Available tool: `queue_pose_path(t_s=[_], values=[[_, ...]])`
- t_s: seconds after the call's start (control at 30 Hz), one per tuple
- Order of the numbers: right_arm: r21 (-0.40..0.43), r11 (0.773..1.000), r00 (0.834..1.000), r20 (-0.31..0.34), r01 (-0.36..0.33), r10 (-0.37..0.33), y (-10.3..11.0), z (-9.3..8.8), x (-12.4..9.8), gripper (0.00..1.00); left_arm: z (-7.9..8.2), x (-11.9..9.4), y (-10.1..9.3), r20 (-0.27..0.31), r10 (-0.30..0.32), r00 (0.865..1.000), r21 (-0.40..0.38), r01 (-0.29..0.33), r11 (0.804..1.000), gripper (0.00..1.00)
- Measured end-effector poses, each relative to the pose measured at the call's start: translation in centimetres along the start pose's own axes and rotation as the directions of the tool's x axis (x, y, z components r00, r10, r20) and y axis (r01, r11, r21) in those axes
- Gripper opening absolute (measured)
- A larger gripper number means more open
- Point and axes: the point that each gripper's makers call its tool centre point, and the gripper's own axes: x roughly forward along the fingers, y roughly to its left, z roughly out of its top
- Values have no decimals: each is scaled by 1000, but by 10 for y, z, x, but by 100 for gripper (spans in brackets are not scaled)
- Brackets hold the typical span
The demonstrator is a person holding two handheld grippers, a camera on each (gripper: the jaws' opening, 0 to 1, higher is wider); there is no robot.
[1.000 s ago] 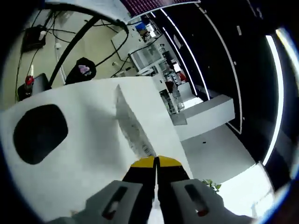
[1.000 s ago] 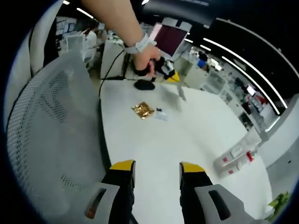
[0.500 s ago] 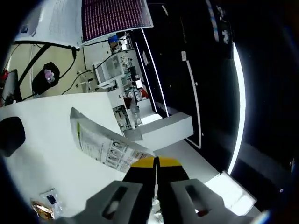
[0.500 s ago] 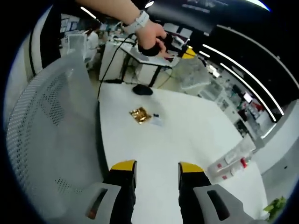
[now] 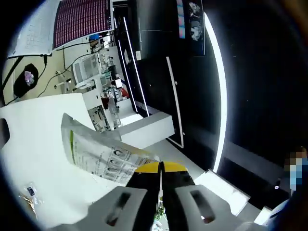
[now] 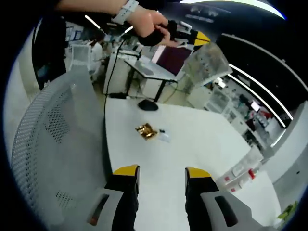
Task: Arrange the skincare products in the storage area until every visible bottle or jar stands upright without overlapping.
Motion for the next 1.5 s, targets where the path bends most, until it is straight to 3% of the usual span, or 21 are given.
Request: queue_pose_path(t_s=[0.07, 0.17, 0.3, 0.37, 0.57, 0.67, 0.83, 1.03, 1.17, 1.23, 1.27, 1.3, 1.33, 1.5], values=[[-19, 1000, 1000, 17, 4, -4, 2, 4, -1, 40, -18, -18, 6, -52, 22, 998, 12, -22, 1000, 3], [-45, 999, 998, 62, 25, -23, 1, 14, -4, 45, -36, -40, 12, -85, 45, 995, 5, -45, 999, 3], [-39, 998, 996, 76, 44, -41, -2, 16, -5, 55, -56, -61, 22, -137, 77, 988, 1, -77, 997, 3], [-28, 999, 996, 81, 47, -44, -3, 17, -5, 57, -79, -81, 33, -192, 113, 975, 3, -114, 993, 3], [-82, 994, 991, 120, 70, -60, 1, 28, -8, 60, -124, -109, 46, -290, 126, 949, -13, -136, 991, 3], [-79, 995, 990, 131, 63, -52, 2, 30, -7, 63, -153, -119, 41, -379, 111, 919, -15, -126, 992, 4], [-80, 995, 988, 148, 56, -44, 4, 33, -8, 62, -175, -125, 38, -430, 95, 898, -13, -111, 994, 4], [-60, 998, 990, 136, 33, -24, 6, 29, -7, 46, -199, -132, 35, -506, 73, 859, -14, -93, 996, 4], [-47, 999, 993, 115, 21, -15, 6, 25, -5, 38, -204, -132, 31, -531, 55, 846, -21, -78, 997, 4], [-47, 999, 995, 100, -1, 6, 9, 22, -5, 27, -208, -133, 30, -546, 47, 837, -28, -74, 997, 4], [-58, 998, 995, 93, -16, 21, 12, 21, -5, 18, -210, -133, 30, -553, 43, 832, -31, -72, 997, 4], [-68, 997, 996, 86, -31, 37, 14, 20, -6, 3, -214, -135, 29, -567, 31, 823, -44, -68, 997, 4], [-78, 996, 996, 79, -46, 52, 16, 18, -6, 0, -217, -136, 27, -582, 20, 813, -56, -64, 996, 4], [-178, 982, 994, 102, 61, -43, -1, 20, -13, 0, -216, -134, 22, -572, -37, 819, -137, -51, 989, 0]])
